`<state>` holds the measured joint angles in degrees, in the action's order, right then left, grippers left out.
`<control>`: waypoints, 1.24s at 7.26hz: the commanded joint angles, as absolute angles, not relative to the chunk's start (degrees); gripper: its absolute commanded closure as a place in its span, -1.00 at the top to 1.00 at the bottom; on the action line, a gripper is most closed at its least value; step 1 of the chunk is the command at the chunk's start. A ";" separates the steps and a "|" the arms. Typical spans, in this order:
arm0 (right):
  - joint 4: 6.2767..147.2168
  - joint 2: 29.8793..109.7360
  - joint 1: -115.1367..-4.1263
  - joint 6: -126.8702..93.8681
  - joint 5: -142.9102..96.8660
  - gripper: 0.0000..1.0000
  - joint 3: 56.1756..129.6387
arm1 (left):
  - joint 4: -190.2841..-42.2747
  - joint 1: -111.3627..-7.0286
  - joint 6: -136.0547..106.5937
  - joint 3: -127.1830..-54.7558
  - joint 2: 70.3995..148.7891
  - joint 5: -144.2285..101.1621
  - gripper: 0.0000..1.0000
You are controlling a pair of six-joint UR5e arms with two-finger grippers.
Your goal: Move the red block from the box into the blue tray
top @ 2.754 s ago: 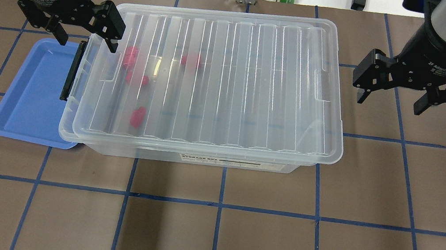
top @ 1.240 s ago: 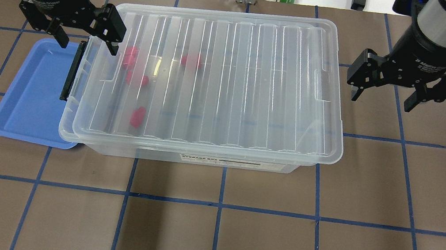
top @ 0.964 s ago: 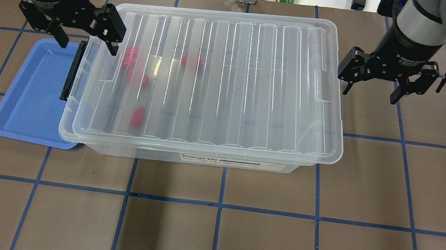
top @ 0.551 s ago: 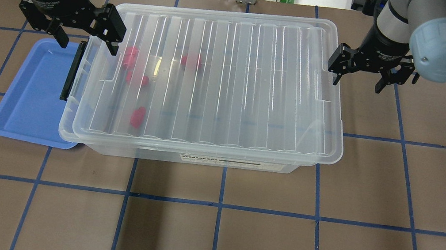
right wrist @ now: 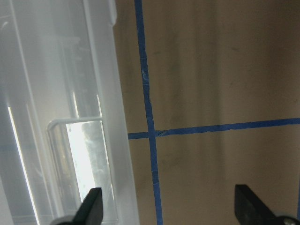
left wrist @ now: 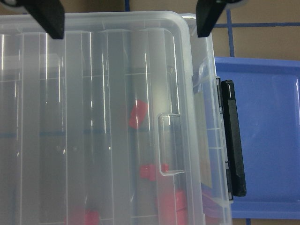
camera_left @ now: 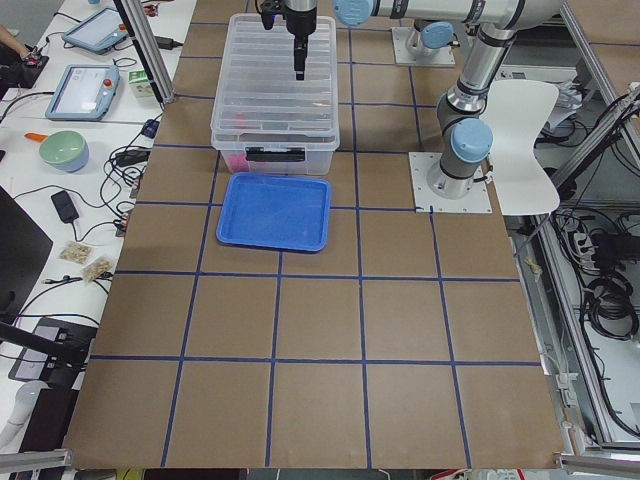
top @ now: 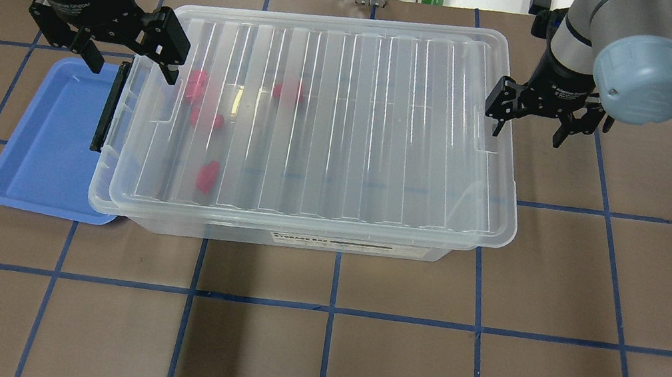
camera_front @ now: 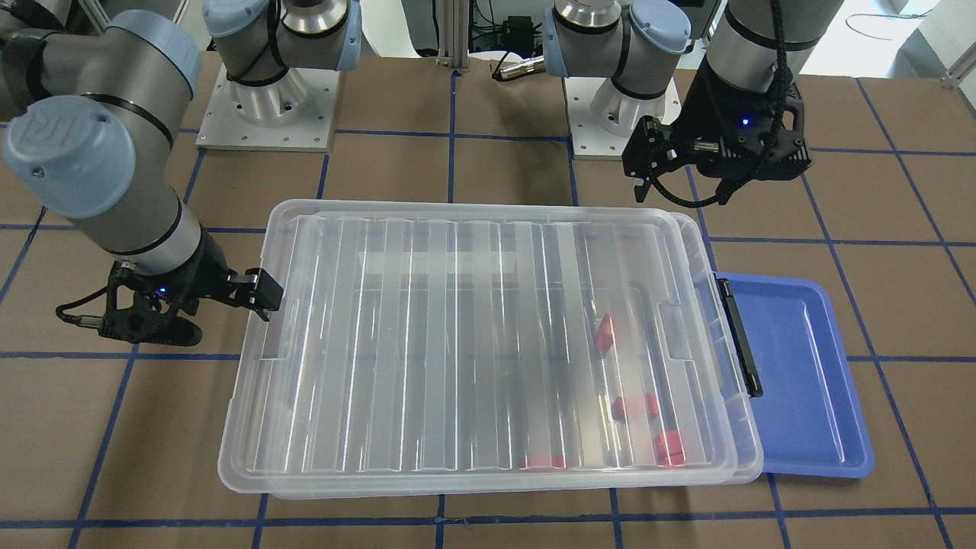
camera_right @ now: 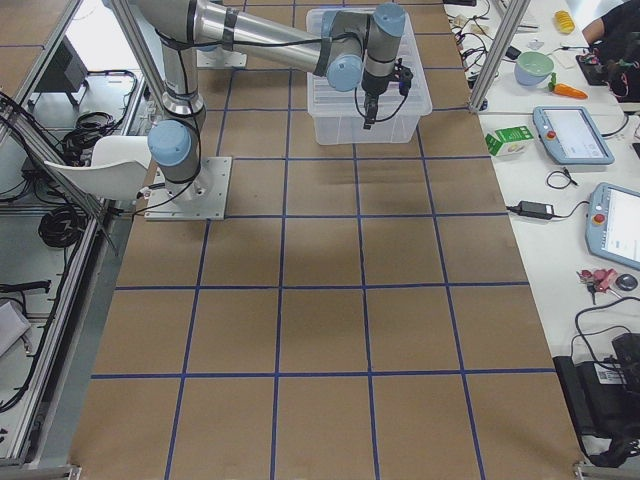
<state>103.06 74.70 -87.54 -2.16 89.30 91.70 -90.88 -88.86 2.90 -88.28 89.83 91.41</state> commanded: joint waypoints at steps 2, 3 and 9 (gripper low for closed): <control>103.18 73.83 -87.19 -1.76 89.47 1.00 91.58 | -90.88 -88.86 2.90 -88.42 89.74 91.41 1.00; 103.18 73.83 -86.75 -1.50 90.17 1.00 91.67 | -90.88 -88.86 2.90 -88.42 89.74 91.41 1.00; 103.01 73.83 -84.38 0.08 93.16 1.00 90.88 | -90.97 -88.95 2.90 -88.42 89.56 91.41 1.00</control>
<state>103.00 73.83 -84.84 -0.82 92.78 90.93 -90.94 -88.91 2.90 -88.40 89.53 91.41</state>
